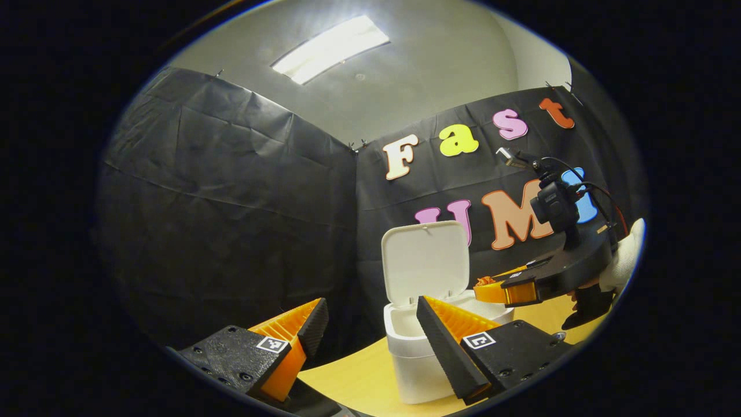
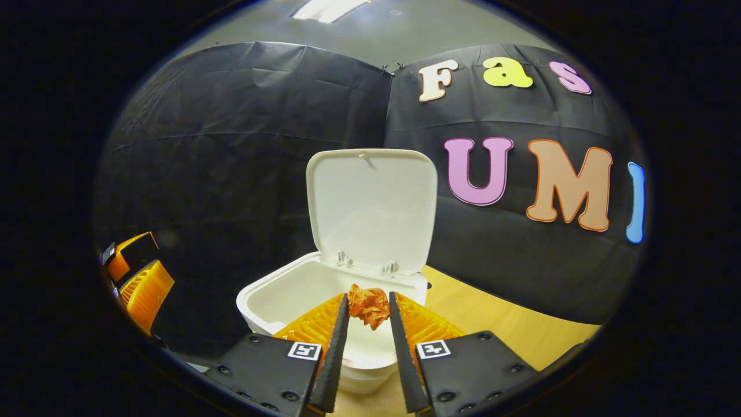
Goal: Press the lid of the desktop garbage bin to open it, pick up the crumpled paper on the desktop and throw it into the bin, then pick up the pop can on the desktop and drop it into the bin, and finally close the garbage bin lid.
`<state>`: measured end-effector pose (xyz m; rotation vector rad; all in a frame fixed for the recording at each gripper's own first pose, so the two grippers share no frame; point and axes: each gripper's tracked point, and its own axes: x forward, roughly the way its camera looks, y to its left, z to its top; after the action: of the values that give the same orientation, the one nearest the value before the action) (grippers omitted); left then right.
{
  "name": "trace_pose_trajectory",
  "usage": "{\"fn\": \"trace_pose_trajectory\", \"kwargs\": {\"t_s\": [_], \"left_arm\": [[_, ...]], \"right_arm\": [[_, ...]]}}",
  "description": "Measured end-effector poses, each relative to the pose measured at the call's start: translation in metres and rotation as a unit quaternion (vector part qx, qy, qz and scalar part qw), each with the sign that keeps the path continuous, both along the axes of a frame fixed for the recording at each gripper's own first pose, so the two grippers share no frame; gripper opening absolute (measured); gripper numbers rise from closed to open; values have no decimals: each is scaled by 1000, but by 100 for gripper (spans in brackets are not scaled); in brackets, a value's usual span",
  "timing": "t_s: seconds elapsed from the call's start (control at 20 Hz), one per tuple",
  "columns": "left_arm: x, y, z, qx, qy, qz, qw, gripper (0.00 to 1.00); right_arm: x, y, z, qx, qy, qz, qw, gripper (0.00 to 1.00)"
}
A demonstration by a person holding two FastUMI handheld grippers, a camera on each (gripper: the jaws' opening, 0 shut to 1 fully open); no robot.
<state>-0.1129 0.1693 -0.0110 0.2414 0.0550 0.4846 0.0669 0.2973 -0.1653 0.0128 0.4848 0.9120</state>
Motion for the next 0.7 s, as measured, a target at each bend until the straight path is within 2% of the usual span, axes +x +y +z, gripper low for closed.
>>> {"fn": "trace_pose_trajectory", "kwargs": {"t_s": [0.1,0.2,0.3,0.5,0.7], "left_arm": [[-3,7,0,3,3,8,1000,93],[-6,10,-1,1,5,13,1000,93],[-7,10,-1,0,4,11,1000,93],[3,-2,-7,-8,8,-11,1000,93],[18,-34,-20,-34,16,-64,997,93]], "right_arm": [[4,6,3,4,-14,0,1000,57],[5,10,1,3,-22,4,1000,84],[5,9,-1,3,-21,1,1000,100],[13,-1,5,2,-32,-18,999,99],[26,-39,12,-1,-43,-61,997,99]]}}
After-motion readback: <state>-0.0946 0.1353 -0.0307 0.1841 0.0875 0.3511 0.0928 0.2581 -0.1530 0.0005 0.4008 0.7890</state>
